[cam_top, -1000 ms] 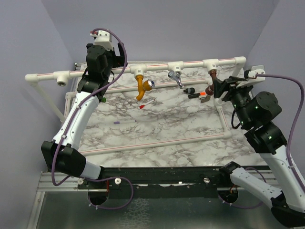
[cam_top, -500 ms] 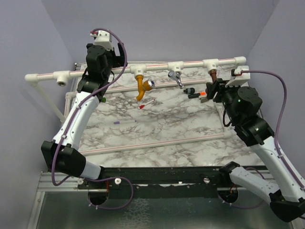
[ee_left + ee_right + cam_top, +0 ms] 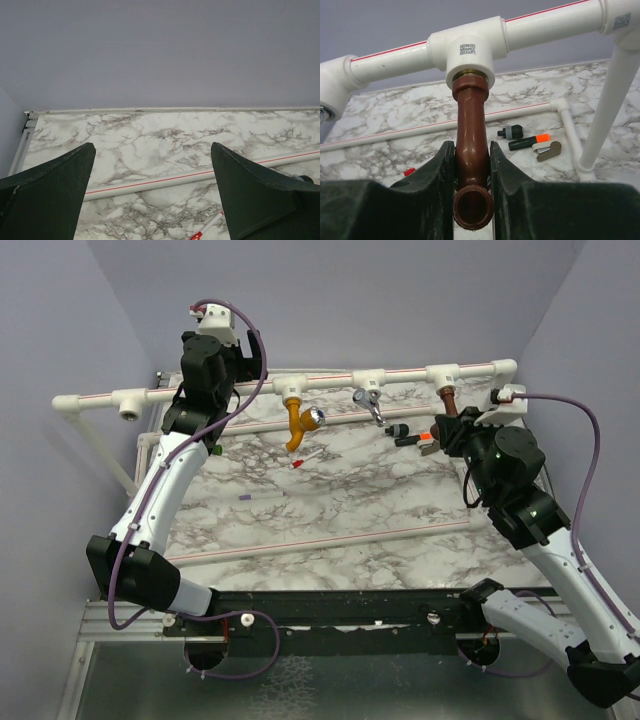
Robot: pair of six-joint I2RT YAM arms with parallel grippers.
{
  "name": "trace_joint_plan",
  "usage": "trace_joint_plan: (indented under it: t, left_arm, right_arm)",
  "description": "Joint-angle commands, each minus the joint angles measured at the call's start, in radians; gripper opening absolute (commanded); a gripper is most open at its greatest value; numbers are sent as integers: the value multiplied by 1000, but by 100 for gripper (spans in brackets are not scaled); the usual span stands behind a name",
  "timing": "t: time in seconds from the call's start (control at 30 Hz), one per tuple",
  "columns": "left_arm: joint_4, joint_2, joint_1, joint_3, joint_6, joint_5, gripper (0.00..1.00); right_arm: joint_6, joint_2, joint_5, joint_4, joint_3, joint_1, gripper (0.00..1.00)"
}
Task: Install the water faucets
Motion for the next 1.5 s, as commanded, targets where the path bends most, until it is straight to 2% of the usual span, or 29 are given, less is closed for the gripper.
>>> trace_joint_plan:
  t: [0.0,0.43,0.63,0.9,1.0,1.17,1.23,1.4,1.47]
  left_arm:
    - [-111,30,-2,-32,10,13,99]
    - [-110,27,-2,-32,8,15,99]
    - [-109,23,-2,-32,8,17,99]
    - [-110,20,-2,-32,8,15,99]
    - [-110,22,-2,-33,7,15,99]
    - [-111,20,-2,-32,10,15,99]
    - [-111,19,-2,-31,10,13,99]
    - [-111,21,-1,-31,10,10,99]
    - [-111,19,-1,-31,10,9,99]
  right_arm:
    - [216,-48,34,65,-51,-2,1]
    - [826,-130,57,224,-160,-2,1]
    - [1040,-133,79,369,-219,-2,0]
    - [1327,-112,92,472,-279,-3,0]
    - [1402,-105,86,538,-311,-2,0]
    - [1533,-110,76,539,-314,-3,0]
    - [1536,-110,74,544,-306,-2,1]
    - [1527,-107,72,432,-253,-2,1]
    - [1522,-115,84,400,-251,-2,7]
